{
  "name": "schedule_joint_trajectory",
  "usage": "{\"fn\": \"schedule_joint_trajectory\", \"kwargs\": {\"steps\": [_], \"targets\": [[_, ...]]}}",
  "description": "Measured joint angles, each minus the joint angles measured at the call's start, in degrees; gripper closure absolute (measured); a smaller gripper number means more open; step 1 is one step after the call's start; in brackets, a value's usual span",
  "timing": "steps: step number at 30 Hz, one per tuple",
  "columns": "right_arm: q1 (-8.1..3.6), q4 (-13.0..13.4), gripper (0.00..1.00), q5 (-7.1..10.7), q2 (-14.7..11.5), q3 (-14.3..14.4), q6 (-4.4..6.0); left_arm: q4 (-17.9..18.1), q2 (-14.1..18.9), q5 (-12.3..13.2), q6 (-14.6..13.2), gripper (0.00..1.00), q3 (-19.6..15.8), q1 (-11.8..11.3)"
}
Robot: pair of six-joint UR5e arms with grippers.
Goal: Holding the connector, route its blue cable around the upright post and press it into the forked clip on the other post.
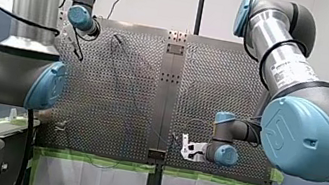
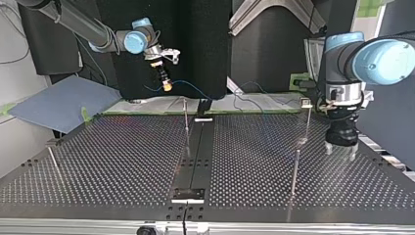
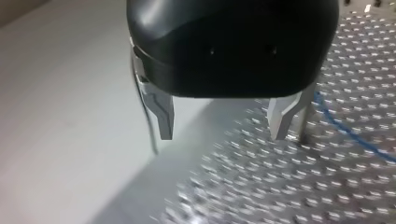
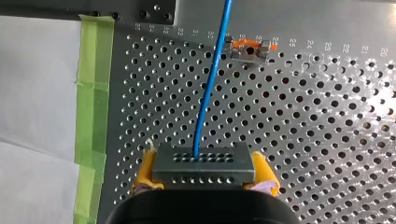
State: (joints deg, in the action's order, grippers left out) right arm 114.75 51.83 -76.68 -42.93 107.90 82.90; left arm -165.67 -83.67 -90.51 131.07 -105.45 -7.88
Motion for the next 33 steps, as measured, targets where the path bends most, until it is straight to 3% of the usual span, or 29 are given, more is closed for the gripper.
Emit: {"fn": "schedule_joint_trajectory", "kwargs": {"steps": [12, 28, 33], "targets": [[-0.04, 0.05, 1.00, -0.06, 0.01, 0.00, 0.20, -6.43, 6.46, -6.46, -6.46, 0.00, 6.20, 2.58], [0.07, 0.06, 1.00, -0.06, 0.01, 0.00, 0.37, -13.92, 13.95, -13.94, -13.94, 0.00, 13.70, 9.77], [0.05, 0.20, 1.00, -0.06, 0.02, -0.01, 0.65, -16.36, 14.77, -16.36, -16.36, 0.00, 15.05, 12.16]]}}
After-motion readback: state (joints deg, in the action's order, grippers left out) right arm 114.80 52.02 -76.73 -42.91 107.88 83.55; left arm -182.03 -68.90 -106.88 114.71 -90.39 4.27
